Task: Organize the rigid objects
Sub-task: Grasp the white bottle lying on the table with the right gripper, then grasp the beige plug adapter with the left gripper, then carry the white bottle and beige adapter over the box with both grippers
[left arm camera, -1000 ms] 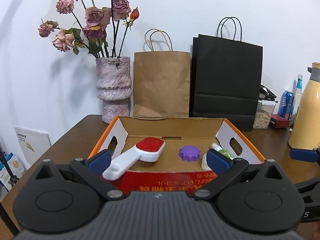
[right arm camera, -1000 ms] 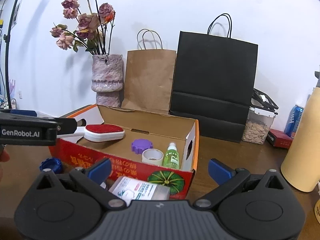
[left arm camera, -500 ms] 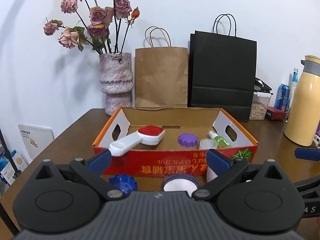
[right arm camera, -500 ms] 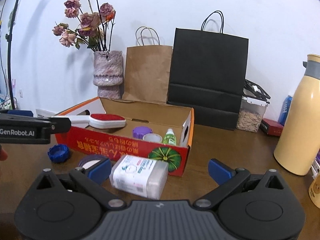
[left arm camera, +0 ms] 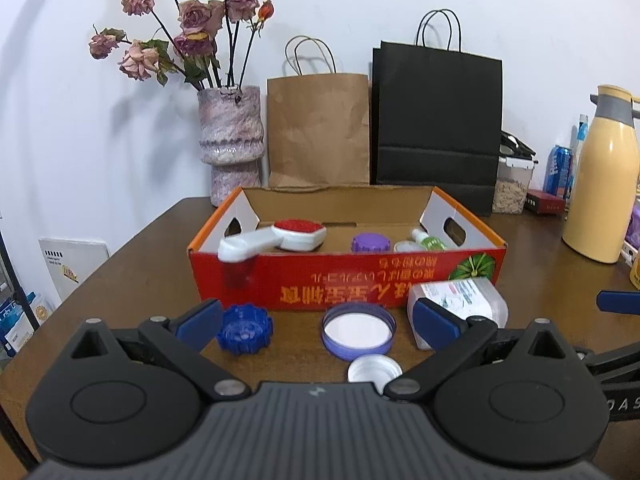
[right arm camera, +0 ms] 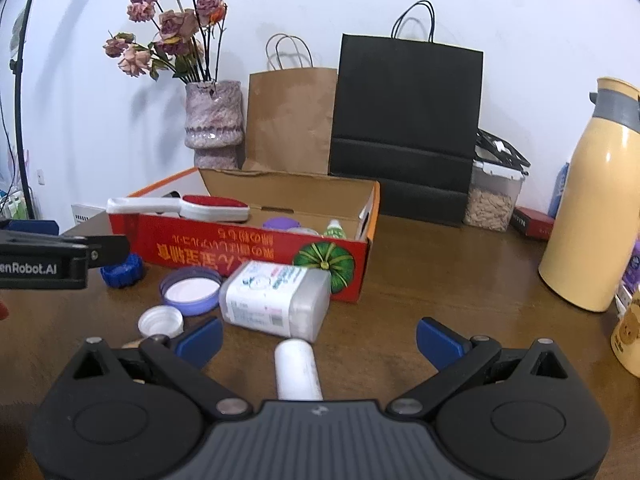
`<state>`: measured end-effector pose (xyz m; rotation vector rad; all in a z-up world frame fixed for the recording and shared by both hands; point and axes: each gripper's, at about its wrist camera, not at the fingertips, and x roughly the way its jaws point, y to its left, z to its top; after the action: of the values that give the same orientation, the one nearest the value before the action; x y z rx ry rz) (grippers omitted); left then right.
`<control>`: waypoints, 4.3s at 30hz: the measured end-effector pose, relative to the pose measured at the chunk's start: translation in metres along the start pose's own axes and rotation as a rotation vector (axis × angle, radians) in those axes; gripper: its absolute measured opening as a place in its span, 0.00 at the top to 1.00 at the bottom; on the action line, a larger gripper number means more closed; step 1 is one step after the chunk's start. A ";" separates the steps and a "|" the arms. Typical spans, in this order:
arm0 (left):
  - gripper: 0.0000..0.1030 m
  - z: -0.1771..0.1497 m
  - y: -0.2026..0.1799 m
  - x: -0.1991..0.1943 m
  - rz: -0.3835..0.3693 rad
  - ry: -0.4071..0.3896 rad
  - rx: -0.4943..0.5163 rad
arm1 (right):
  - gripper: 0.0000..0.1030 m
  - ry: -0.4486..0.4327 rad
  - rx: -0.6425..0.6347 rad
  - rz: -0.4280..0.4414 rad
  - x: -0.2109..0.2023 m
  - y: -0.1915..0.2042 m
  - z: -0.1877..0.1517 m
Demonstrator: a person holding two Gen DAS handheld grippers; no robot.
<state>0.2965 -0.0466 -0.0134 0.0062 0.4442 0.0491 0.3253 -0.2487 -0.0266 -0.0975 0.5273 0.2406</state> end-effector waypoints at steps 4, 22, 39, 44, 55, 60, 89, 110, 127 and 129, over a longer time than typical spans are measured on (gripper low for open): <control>0.00 -0.008 -0.002 0.000 -0.003 0.016 0.011 | 0.00 0.019 0.002 -0.004 -0.003 -0.004 -0.008; 0.00 -0.025 -0.006 0.008 -0.024 0.051 0.030 | 0.14 0.119 0.007 0.020 0.010 -0.011 -0.031; 0.00 -0.027 -0.005 0.012 -0.038 0.067 0.011 | 0.74 0.132 -0.009 0.098 0.028 0.000 -0.030; 0.00 -0.027 -0.006 0.009 -0.051 0.052 0.008 | 0.74 0.082 -0.012 0.078 0.017 0.000 -0.031; 0.00 -0.034 -0.026 0.007 -0.106 0.045 0.064 | 0.74 0.005 0.028 -0.012 -0.003 -0.010 -0.029; 0.00 -0.038 -0.035 0.012 -0.137 0.070 0.087 | 0.74 0.004 0.046 -0.017 -0.005 -0.013 -0.030; 0.56 -0.045 -0.056 0.022 -0.208 0.154 0.117 | 0.74 0.009 0.076 -0.022 -0.012 -0.019 -0.033; 0.56 -0.025 -0.039 0.005 -0.175 0.089 0.075 | 0.74 -0.004 0.052 0.009 -0.014 -0.006 -0.030; 0.56 0.018 -0.021 0.011 -0.142 0.030 0.042 | 0.74 -0.043 0.037 0.035 -0.001 0.011 0.003; 0.56 0.024 -0.019 0.013 -0.139 0.020 0.035 | 0.74 -0.050 0.037 0.036 0.001 0.011 0.008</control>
<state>0.3190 -0.0650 0.0021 0.0099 0.4649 -0.0950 0.3276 -0.2361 -0.0206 -0.0462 0.4834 0.2676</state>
